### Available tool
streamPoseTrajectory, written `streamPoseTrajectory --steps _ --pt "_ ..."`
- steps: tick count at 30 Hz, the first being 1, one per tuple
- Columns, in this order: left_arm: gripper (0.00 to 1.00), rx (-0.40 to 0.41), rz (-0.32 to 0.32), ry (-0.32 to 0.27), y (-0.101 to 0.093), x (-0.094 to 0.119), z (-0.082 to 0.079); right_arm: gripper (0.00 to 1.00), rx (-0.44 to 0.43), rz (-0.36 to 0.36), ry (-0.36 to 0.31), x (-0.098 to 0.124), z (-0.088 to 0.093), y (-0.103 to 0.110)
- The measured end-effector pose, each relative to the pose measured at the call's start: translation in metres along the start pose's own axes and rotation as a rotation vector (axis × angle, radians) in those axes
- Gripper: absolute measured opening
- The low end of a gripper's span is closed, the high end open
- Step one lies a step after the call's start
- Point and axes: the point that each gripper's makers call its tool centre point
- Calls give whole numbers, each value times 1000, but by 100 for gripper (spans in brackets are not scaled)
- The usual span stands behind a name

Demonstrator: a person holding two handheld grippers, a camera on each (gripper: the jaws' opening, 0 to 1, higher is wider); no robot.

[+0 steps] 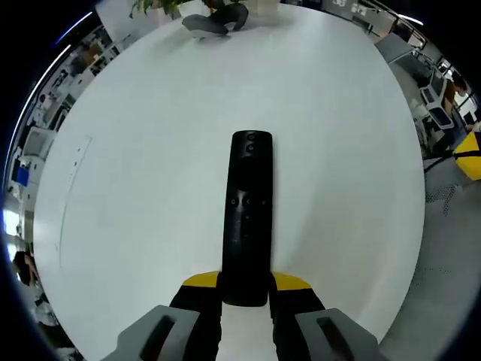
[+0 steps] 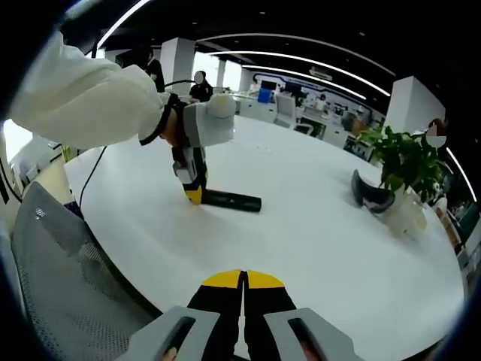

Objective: Press the specified remote control buttons in sequence, fully releasing each button before pressing the next.

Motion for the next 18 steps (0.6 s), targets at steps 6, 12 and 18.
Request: streamPoseTrajectory --steps 6,12,18 --pt "23 -8 6 -19 -12 1 4 0 1 3 -9 0 -2 -1" --pt "23 -13 6 -31 -25 3 8 0 4 5 -18 1 -4 -1" --pt "23 -20 6 -31 -38 4 12 0 -9 10 -34 2 -6 -3"
Point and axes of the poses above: the point that each gripper's makers call its tool centre point, and the gripper's own axes: x roughly backward along the fingers, y roughly to its left, z roughly out of its underside
